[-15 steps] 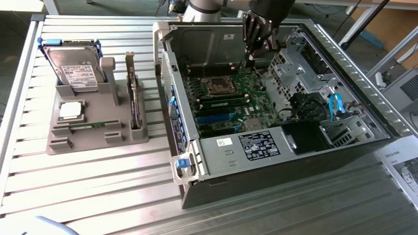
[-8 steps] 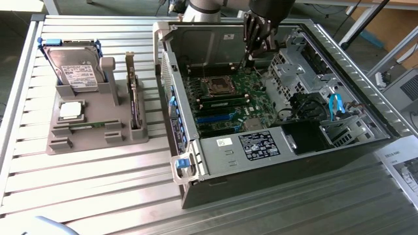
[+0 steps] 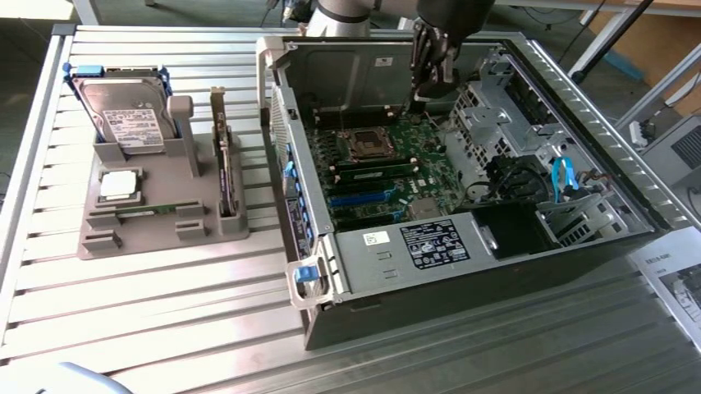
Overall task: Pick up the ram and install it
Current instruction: 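Press down the ram until it locks into place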
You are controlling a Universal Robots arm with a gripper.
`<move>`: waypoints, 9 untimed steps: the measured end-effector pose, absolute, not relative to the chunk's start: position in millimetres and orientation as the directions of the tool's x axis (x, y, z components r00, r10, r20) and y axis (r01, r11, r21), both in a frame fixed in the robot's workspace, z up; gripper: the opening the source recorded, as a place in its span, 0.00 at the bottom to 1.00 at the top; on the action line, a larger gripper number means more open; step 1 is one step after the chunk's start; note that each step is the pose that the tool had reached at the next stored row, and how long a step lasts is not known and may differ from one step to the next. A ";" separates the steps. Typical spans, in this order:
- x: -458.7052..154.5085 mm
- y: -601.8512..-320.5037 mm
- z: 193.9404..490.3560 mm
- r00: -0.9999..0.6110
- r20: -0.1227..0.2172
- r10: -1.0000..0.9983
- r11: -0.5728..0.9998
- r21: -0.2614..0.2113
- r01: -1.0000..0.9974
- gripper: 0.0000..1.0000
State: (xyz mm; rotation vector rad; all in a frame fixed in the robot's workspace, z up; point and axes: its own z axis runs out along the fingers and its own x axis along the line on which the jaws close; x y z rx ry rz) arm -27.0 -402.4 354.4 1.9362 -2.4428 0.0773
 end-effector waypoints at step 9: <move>-27.0 -402.4 354.2 -0.351 0.049 -0.935 0.350 -0.024 -0.937 0.10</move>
